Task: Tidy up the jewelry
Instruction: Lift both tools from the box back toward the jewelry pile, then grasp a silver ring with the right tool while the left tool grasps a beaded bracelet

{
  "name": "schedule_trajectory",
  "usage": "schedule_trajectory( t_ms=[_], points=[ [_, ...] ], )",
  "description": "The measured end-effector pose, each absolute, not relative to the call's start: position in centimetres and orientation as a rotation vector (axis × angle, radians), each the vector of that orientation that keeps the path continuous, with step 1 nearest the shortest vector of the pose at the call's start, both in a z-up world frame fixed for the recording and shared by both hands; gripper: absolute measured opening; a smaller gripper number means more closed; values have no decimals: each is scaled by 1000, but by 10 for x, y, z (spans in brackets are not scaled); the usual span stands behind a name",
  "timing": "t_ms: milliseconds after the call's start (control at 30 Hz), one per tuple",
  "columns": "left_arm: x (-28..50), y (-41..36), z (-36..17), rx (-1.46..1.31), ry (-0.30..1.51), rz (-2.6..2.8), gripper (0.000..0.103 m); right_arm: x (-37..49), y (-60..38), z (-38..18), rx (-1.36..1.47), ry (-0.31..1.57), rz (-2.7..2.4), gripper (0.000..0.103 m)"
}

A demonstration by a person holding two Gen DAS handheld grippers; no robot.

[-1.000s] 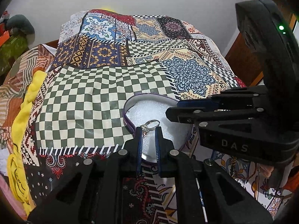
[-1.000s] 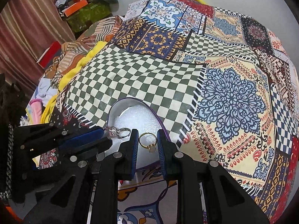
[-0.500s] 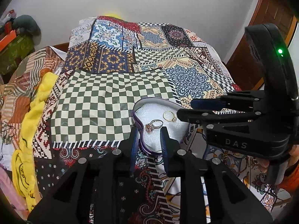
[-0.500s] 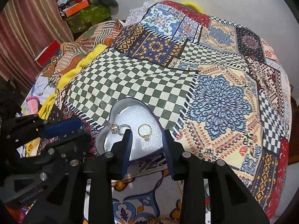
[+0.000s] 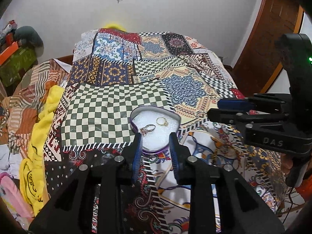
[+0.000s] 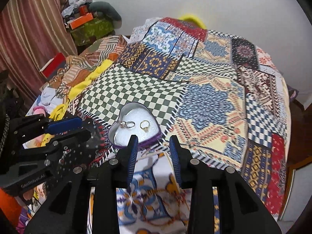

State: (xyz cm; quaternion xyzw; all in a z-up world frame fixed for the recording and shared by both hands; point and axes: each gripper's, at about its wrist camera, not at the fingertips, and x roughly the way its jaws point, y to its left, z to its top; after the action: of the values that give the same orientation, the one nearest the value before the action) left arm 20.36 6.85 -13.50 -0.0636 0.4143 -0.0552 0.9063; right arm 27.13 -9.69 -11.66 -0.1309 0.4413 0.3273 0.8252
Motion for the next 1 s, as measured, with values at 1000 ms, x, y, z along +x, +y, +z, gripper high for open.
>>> schedule_trajectory(
  t_ms=[1000],
  points=[
    [159,-25,-172,-61,979,-280,37,203,-202,-172,-307,962,638,36]
  ],
)
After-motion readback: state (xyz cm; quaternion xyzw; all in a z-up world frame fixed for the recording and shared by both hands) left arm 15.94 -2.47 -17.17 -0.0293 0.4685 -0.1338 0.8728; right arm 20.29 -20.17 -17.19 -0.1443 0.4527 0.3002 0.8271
